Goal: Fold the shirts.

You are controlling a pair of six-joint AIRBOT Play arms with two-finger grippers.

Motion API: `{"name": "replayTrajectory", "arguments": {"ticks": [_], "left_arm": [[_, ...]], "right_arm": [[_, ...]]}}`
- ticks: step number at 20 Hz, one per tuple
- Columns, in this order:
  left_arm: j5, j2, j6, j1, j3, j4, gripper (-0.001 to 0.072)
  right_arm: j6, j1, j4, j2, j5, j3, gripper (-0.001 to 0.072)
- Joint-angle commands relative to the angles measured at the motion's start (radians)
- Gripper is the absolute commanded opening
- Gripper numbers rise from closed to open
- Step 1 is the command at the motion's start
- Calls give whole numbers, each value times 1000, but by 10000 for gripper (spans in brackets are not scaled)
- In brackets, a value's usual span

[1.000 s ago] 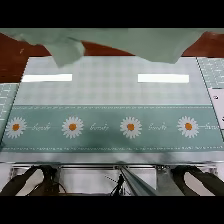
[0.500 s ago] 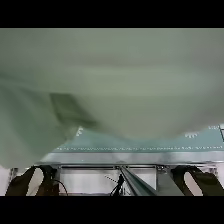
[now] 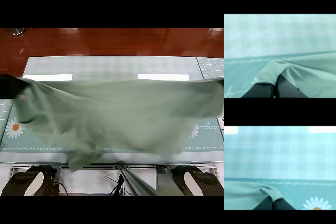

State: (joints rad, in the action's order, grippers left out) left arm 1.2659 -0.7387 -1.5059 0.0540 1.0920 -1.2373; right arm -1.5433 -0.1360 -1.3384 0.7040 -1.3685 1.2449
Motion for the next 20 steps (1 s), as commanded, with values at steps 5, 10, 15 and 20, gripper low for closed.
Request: {"name": "replayTrajectory", "arguments": {"ticks": [5, 10, 15, 20], "left_arm": [[-447, -436, -18, -29, -123, 130, 26], [-447, -632, -18, -28, -4, 262, 198], [-43, -644, 61, 124, 119, -11, 706], [134, -565, 60, 389, -151, 106, 706]], "right_arm": [[-6, 0, 145, 539, 358, 8, 27], [-10, 0, 393, 831, 377, 193, 356], [75, -119, 368, 839, 132, 280, 626], [98, -287, 211, 683, 3, 64, 621]]}}
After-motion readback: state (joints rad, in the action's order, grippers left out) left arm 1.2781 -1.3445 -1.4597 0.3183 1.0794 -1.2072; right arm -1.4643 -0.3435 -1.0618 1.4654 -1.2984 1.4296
